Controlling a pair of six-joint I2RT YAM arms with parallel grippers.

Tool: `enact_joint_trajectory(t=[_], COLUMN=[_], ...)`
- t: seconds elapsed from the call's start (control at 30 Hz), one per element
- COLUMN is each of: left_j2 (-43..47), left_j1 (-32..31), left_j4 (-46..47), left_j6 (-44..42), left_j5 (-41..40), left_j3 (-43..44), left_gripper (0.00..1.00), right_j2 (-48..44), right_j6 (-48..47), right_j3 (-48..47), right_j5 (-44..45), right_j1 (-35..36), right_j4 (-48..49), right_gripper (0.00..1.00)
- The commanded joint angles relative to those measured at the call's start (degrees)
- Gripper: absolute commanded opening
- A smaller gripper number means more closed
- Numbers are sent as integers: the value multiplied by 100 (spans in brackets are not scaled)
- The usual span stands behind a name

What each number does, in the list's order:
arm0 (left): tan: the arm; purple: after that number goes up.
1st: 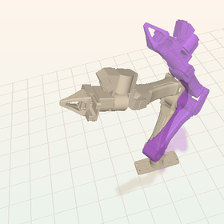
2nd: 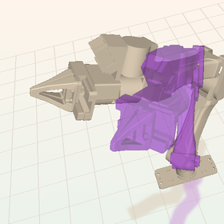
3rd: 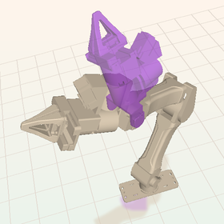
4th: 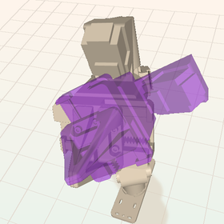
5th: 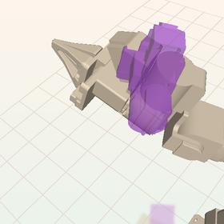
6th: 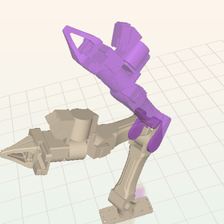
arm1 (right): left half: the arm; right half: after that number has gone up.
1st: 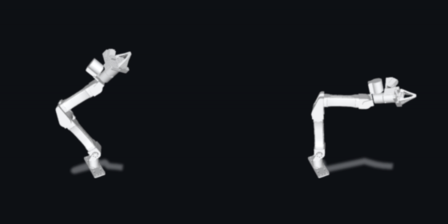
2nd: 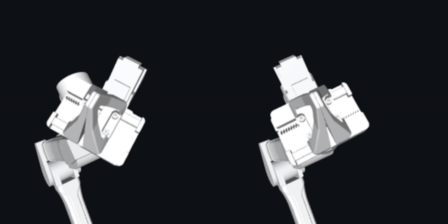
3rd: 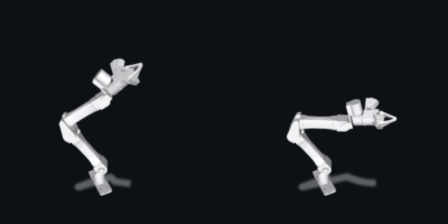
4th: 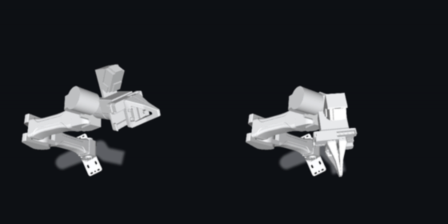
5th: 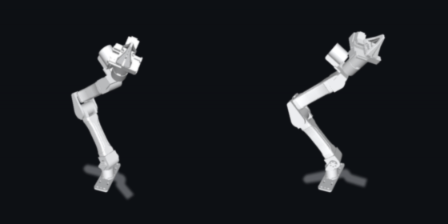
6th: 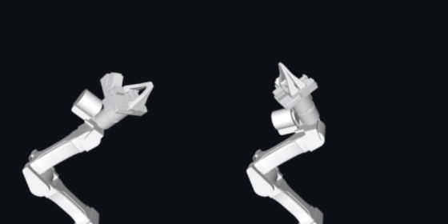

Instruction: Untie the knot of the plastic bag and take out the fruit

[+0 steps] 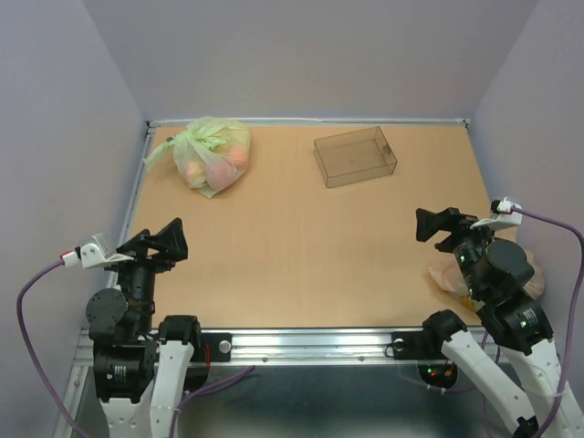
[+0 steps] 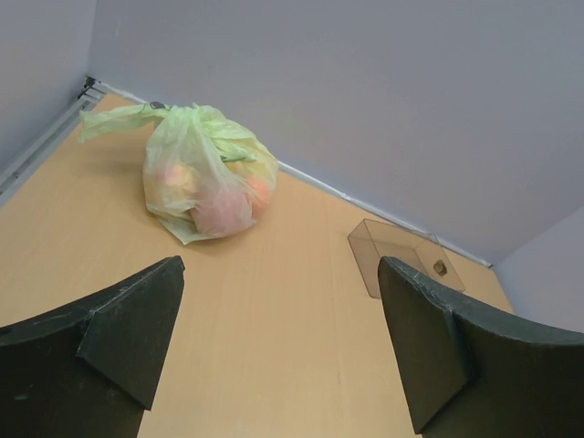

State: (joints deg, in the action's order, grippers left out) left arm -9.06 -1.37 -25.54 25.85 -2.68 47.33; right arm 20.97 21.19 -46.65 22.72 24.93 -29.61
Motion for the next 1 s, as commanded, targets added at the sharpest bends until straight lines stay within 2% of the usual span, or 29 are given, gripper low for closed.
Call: enact_joint_trajectory(t=[0.0, 0.23, 0.57, 0.63, 0.77, 0.9, 0.97], left_j2=[1, -175, -342, -360, -386, -500, -553], left_j1=[40, 40, 14, -13, -48, -118, -136], left_j4=[234, 155, -205, -319, -618, -1014, -1250], left_j6=[-18, 87, -334, -352, -326, -264, -238], left_j5=[206, 689, 1182, 1234, 1313, 1427, 1559], left_j3=[-92, -198, 197, 250, 391, 688, 803], left_gripper=[99, 99, 99, 99, 99, 99, 99], right_j2=[135, 925, 2867, 3596, 4826, 5715, 5831], right_j6=[122, 350, 1203, 1965, 3240, 4898, 5332], right_j3=[-116, -274, -1020, -1354, -1996, -2112, -1954], right_j5=[83, 109, 1550, 2337, 3254, 3765, 3670], right_j1=[30, 21, 30, 21, -67, -513, -777], right_j4=[113, 104, -475, -1325, -2951, -4567, -4791], right_gripper=[100, 100, 100, 100, 100, 100, 100])
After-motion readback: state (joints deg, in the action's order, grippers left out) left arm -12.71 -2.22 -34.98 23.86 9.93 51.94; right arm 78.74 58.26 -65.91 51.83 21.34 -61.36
